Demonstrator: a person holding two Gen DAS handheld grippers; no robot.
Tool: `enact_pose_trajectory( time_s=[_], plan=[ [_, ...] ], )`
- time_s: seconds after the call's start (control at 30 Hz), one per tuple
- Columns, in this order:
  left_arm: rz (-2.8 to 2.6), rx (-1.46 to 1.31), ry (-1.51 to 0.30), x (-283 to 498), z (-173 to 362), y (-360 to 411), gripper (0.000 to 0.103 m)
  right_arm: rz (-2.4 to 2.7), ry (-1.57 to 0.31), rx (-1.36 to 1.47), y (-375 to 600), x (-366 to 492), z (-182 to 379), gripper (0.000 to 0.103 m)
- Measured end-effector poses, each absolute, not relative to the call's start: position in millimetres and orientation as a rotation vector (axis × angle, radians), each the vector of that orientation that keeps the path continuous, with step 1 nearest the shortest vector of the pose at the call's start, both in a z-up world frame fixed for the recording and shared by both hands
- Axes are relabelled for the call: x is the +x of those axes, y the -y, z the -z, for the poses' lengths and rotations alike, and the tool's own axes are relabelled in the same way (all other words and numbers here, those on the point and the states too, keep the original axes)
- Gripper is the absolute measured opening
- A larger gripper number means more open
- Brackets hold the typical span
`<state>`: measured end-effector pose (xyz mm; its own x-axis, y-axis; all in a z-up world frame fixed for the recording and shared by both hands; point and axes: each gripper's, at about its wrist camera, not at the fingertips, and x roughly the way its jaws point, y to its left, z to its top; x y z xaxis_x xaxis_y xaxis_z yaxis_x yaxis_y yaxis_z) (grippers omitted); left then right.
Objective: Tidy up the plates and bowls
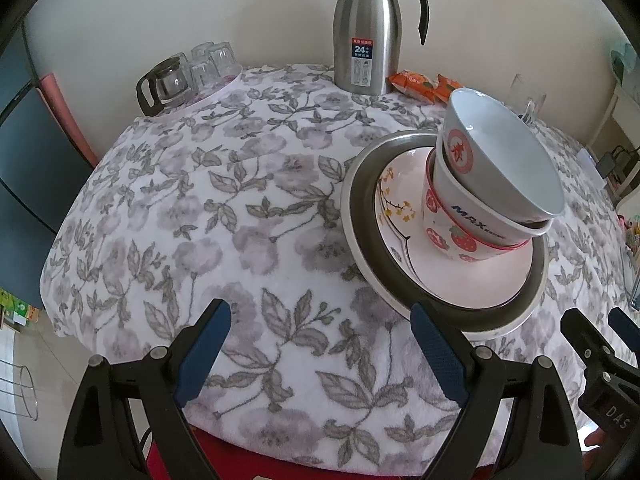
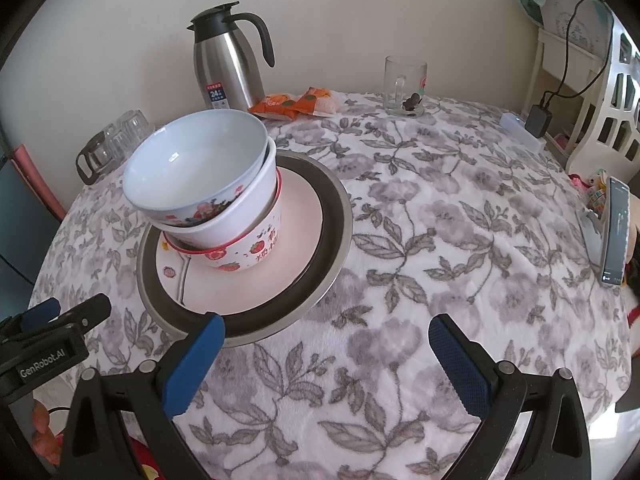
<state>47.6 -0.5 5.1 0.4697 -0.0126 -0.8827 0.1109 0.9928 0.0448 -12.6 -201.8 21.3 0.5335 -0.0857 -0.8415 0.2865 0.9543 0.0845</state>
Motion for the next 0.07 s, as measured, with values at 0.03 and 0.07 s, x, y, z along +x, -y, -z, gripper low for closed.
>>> enact_pose_trajectory(
  time_s=[0.03, 0.07],
  plan=[
    [0.076, 0.1, -1.081, 47.5, -5.0, 0.6, 0.092, 0.224, -0.987, 0.222, 201.6, -12.5, -21.0, 0.103],
    [0.077, 0.1, -1.083, 47.6, -4.7, 0.5, 0.092, 0.223, -0.988, 0.221, 201.4, -12.2, -20.7, 0.103]
  ],
)
